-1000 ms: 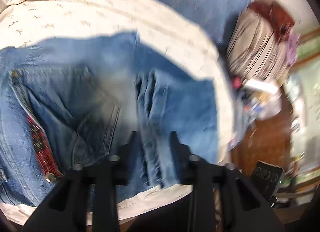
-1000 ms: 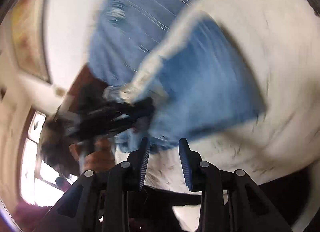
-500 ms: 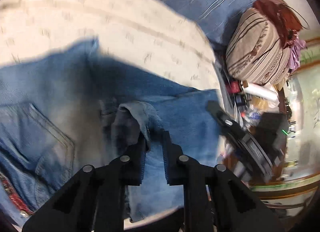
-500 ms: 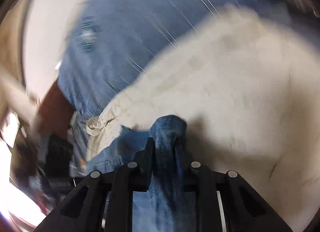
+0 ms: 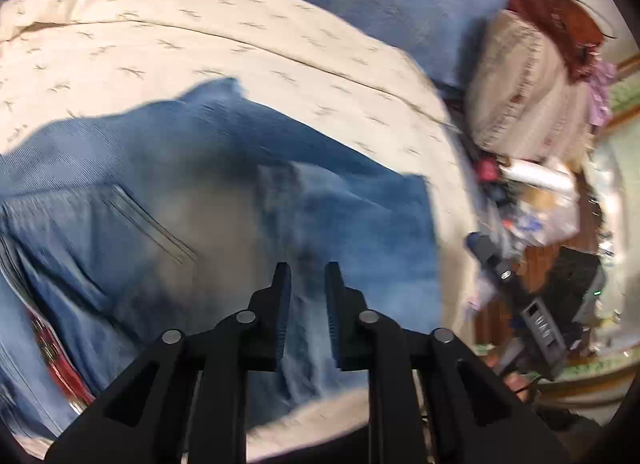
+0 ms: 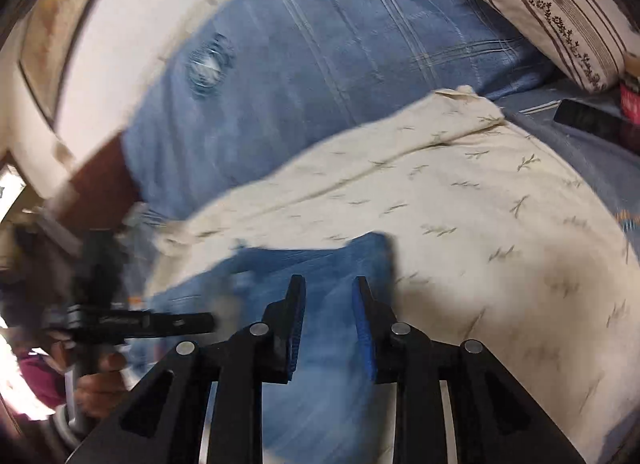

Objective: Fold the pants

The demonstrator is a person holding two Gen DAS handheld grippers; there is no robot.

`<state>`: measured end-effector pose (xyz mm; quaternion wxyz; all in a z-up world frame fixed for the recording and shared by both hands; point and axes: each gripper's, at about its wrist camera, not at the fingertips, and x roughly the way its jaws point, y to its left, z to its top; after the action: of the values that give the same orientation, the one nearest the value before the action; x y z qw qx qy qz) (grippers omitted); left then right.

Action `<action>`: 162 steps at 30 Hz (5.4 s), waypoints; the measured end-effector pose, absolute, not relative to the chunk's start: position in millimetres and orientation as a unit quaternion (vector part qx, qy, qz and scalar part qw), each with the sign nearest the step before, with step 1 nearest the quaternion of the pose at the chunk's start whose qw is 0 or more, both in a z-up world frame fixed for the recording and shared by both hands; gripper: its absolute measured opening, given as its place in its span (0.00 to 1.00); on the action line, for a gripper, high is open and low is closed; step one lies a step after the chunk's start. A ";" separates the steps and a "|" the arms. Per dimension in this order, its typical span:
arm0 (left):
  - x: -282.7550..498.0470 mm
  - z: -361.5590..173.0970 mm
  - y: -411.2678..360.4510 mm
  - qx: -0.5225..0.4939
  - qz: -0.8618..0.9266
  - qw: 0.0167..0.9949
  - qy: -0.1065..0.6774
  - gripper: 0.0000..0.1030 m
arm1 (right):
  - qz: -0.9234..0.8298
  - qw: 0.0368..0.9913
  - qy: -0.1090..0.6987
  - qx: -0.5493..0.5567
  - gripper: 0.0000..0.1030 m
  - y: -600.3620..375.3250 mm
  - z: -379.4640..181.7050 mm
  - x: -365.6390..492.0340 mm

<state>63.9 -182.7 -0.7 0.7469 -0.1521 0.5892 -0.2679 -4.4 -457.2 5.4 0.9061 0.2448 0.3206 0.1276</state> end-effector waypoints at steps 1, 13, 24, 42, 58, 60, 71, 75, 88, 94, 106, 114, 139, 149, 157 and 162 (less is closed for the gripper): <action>61.2 -0.5 -193.3 -0.149 -0.276 0.743 0.591 0.30 | 0.142 0.902 0.323 0.248 0.25 -451.8 2.8 -12.1; 26.3 -11.5 -184.0 -0.137 -0.287 0.737 0.596 0.38 | 0.165 0.877 0.352 0.283 0.36 -447.5 -14.3 -45.0; 23.6 -31.0 -211.4 -0.130 -0.290 0.709 0.629 0.47 | 0.215 0.859 0.385 0.262 0.41 -422.1 0.5 47.8; 2.1 -32.8 -187.1 -0.136 -0.302 0.737 0.590 0.27 | 0.269 0.835 0.468 0.105 0.22 -348.0 -9.4 102.5; 91.7 -33.0 -221.0 -0.091 -0.200 0.805 0.551 0.29 | 0.081 0.895 0.417 0.133 0.23 -449.9 -43.5 82.6; 87.9 -27.8 -225.5 -0.068 -0.197 0.810 0.548 0.29 | 0.090 0.896 0.409 0.148 0.25 -454.1 -38.6 80.3; 38.0 -40.1 -210.7 -0.103 -0.264 0.757 0.588 0.51 | 0.153 0.880 0.384 0.235 0.53 -444.6 -41.1 -21.9; 29.3 -40.2 -211.3 -0.088 -0.264 0.767 0.578 0.51 | 0.119 0.877 0.368 0.284 0.51 -445.9 -54.8 -34.3; 44.2 4.1 -60.8 -0.230 -0.222 0.792 0.521 0.58 | 0.175 0.909 0.365 0.096 0.65 -278.2 -11.3 -36.2; 61.5 -24.8 45.6 -0.327 -0.171 0.764 0.529 0.61 | 0.258 0.896 0.361 -0.014 0.65 -159.8 -15.5 -32.8; 99.9 -68.9 63.3 -0.310 -0.217 0.714 0.590 0.64 | 0.247 0.885 0.353 -0.178 0.69 -44.7 -58.6 -17.7; 114.3 -72.9 49.3 -0.288 -0.232 0.705 0.605 0.55 | 0.229 0.889 0.346 -0.195 0.55 -30.5 -67.7 0.9; 69.5 40.1 -166.2 -0.055 -0.332 0.764 0.551 0.33 | 0.224 0.874 0.313 0.296 0.27 -267.6 -30.0 -48.7; 83.1 -5.8 -276.5 0.082 -0.308 0.733 0.600 0.35 | 0.229 0.813 0.301 0.442 0.28 -340.9 -97.9 -47.3; 57.2 64.2 -263.0 0.214 -0.382 0.741 0.509 0.48 | 0.274 0.794 0.279 0.465 0.59 -339.8 -94.1 -55.0; 82.6 96.5 -216.7 0.255 -0.392 0.770 0.435 0.80 | 0.277 0.801 0.272 0.455 0.77 -333.6 -78.6 -61.0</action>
<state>82.6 -216.7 96.5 0.7697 0.2546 0.4346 -0.3923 -61.0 -333.6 -78.6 0.8014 0.4547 0.2724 0.2770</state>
